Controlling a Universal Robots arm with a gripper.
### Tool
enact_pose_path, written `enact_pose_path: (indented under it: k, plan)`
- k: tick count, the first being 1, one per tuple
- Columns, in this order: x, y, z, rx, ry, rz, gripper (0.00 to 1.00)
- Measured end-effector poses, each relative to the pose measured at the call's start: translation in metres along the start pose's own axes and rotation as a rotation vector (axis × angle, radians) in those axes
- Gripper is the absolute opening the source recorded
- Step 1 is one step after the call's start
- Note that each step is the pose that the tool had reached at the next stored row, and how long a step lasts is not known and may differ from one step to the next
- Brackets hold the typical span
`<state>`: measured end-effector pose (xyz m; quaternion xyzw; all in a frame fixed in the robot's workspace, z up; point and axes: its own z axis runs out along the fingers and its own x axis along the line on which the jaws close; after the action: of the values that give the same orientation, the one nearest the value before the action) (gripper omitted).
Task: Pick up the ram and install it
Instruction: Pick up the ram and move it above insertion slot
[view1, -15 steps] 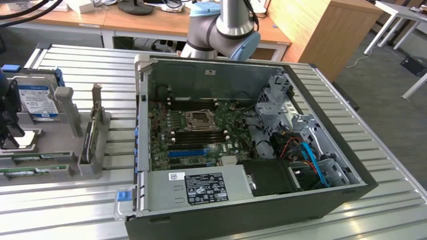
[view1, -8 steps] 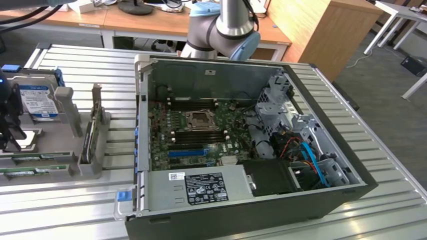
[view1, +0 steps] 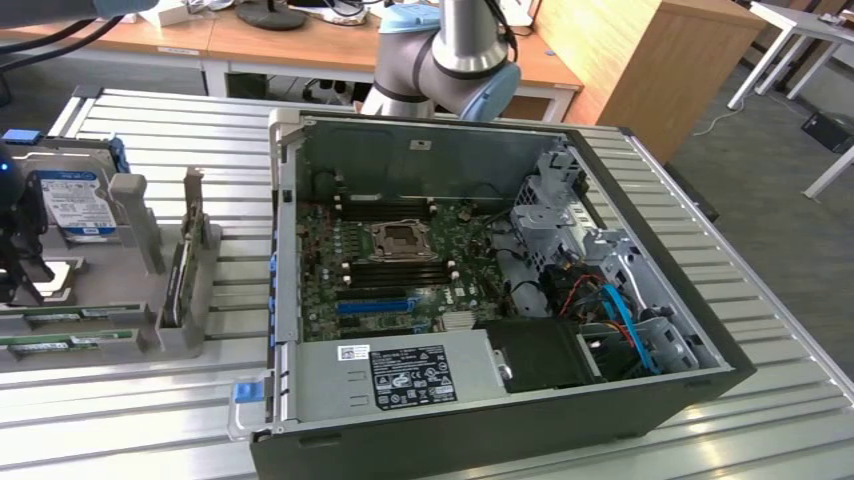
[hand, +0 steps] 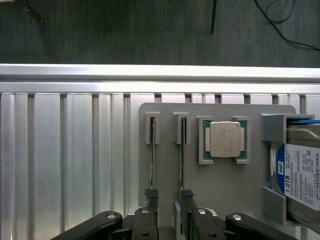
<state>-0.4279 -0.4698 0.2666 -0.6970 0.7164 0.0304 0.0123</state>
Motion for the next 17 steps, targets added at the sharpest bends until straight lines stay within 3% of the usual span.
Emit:
enact_pose_path:
  k: [7, 17]
  plan:
    - [0.0084, -0.0002, -0.0005, 0.0000, 0.0000, 0.000, 0.32]
    - [0.0090, -0.0003, 0.0050, 0.0000, 0.0001, 0.000, 0.32]
